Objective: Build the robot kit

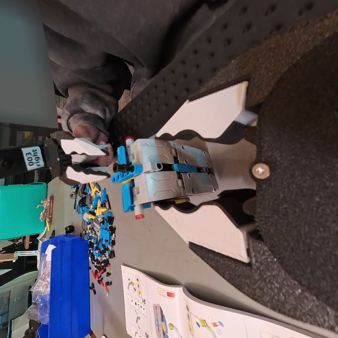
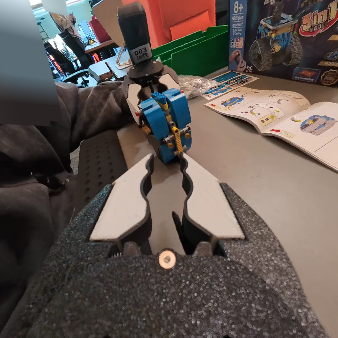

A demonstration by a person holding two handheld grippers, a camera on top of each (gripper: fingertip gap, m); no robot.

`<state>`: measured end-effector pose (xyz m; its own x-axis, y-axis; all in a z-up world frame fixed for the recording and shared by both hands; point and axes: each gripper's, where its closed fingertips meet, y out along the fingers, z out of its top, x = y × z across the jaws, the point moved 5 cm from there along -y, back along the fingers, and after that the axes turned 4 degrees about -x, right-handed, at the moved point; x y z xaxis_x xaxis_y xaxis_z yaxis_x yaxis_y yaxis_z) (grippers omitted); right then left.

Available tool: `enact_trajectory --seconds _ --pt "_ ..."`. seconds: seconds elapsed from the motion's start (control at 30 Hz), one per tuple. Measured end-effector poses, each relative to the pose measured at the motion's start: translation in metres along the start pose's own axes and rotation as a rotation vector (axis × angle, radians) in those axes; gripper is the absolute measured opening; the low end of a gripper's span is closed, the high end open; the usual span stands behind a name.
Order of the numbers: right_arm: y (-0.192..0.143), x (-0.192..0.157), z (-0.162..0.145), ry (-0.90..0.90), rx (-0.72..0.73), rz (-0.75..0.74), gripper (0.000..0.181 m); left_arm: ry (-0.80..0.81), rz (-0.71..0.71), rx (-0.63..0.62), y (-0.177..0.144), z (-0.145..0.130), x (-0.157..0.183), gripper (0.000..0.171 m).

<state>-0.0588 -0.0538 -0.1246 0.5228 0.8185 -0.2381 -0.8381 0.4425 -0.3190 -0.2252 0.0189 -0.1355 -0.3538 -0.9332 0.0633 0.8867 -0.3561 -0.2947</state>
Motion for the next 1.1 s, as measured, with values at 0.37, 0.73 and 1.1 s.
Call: enact_trajectory --seconds 0.37,0.73,1.1 --pt "0.008 0.002 -0.006 0.025 -0.069 0.015 0.029 -0.073 0.007 0.022 -0.004 0.001 -0.006 0.067" --pt "0.010 0.001 -0.007 0.025 -0.077 0.020 0.029 0.013 0.055 0.000 -0.001 0.000 0.001 0.067" --pt "0.070 -0.052 0.065 -0.159 0.045 -0.180 0.029 -0.087 0.455 -0.019 0.004 0.002 0.014 0.067"
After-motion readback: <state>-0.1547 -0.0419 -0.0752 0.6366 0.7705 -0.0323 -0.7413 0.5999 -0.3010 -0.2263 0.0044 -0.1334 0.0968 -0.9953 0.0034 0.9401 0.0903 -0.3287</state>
